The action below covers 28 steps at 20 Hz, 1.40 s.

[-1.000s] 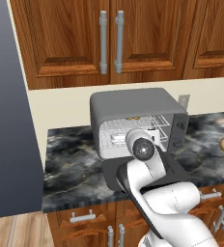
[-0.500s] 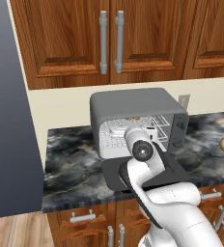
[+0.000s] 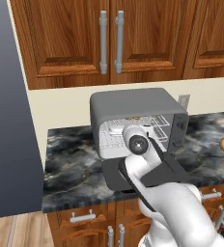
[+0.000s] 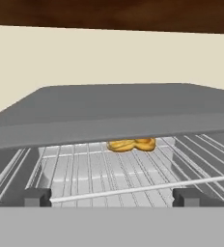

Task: Pick up the heated bread from the toaster oven and place it in the bowl. Then move the bread bowl to the dining counter.

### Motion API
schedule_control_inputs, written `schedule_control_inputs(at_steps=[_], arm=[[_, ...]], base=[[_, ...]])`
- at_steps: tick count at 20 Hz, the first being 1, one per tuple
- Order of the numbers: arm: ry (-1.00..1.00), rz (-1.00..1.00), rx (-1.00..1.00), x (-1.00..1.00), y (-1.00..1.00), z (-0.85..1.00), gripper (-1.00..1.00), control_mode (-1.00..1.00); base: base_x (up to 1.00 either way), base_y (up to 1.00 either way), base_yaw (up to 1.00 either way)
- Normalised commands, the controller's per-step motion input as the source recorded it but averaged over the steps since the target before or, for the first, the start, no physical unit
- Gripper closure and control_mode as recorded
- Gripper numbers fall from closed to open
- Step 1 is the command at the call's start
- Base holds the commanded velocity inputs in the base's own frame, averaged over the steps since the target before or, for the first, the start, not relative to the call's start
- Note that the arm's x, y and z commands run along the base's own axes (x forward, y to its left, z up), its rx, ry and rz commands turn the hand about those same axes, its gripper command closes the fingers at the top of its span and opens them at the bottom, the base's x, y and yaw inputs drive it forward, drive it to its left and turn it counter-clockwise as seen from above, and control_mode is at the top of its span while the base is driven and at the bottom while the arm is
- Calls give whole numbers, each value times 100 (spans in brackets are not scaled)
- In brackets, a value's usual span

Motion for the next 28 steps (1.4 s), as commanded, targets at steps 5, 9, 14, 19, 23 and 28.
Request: schedule_control_inputs(at_steps=[5, 9, 14, 19, 23, 28], arm=[[0, 0, 0, 43, 0, -32, -100, -100], [0, 0, 0, 45, 0, -23, -100, -100], [0, 0, 0, 51, 0, -15, -100, -100], [0, 0, 0, 42, 0, -17, -100, -100], [0, 0, 0, 35, 0, -21, -100, -100], [5, 0, -1, 35, 0, -16, -100, -100]], base=[[0, 0, 0], [0, 0, 0], [0, 0, 0], [0, 0, 0], [0, 0, 0], [0, 0, 0]])
